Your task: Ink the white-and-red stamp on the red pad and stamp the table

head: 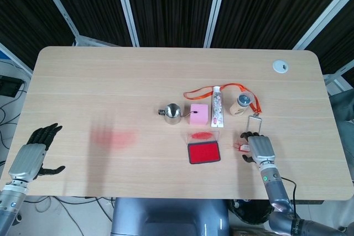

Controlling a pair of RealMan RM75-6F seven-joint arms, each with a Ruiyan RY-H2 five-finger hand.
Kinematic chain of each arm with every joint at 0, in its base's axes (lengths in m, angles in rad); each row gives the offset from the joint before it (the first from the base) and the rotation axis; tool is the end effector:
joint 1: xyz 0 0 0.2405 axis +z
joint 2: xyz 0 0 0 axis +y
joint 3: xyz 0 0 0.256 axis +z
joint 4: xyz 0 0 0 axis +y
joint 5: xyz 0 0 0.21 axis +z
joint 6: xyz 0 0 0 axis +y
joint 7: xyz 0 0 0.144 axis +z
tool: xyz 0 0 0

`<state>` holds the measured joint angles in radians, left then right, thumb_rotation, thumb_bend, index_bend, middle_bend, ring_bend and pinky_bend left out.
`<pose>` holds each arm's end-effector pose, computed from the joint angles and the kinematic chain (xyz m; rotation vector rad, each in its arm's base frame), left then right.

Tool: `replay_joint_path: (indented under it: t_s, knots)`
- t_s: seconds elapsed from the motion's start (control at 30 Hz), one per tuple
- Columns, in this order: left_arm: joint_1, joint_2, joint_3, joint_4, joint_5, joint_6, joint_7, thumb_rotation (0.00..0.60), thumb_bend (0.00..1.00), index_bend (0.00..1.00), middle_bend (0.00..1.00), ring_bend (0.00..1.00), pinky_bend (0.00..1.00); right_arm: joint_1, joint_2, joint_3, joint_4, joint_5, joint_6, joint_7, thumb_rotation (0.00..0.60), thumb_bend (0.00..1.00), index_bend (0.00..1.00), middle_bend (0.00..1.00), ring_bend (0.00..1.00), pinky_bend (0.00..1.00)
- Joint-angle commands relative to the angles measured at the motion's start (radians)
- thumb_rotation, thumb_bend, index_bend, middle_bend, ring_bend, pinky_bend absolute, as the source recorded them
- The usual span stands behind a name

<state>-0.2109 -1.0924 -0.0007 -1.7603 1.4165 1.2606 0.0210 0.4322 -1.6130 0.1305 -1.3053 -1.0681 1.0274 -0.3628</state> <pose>-0.2843 0.1996 0.1210 -1.5333 -1.1423 -0.8537 -0.2837 -0.2859 -0.0183 1.5885 -1.1095 0.6249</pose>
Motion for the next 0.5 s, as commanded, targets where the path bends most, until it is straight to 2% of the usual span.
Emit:
replay_joint_path:
  t_s: [0.03,0.33,0.5]
  knots:
    - [0.000,0.000,0.000,0.000,0.000,0.000,0.000,0.600,0.00,0.00,0.00,0.00,0.00,0.000,0.003,0.000,-0.005,0.002,0.002,-0.002,0.600,0.28,0.28,0.27,0.27,0.39]
    - [0.001,0.000,0.000,-0.001,0.000,0.001,0.000,0.600,0.00,0.00,0.00,0.00,0.00,-0.001,0.030,-0.002,-0.057,0.012,0.015,-0.035,0.600,0.18,0.16,0.16,0.18,0.32]
    - [0.000,-0.001,0.000,0.000,-0.001,0.000,0.002,0.600,0.00,0.00,0.00,0.00,0.00,-0.006,0.098,-0.008,-0.144,-0.015,0.052,-0.072,0.600,0.16,0.12,0.11,0.13,0.29]
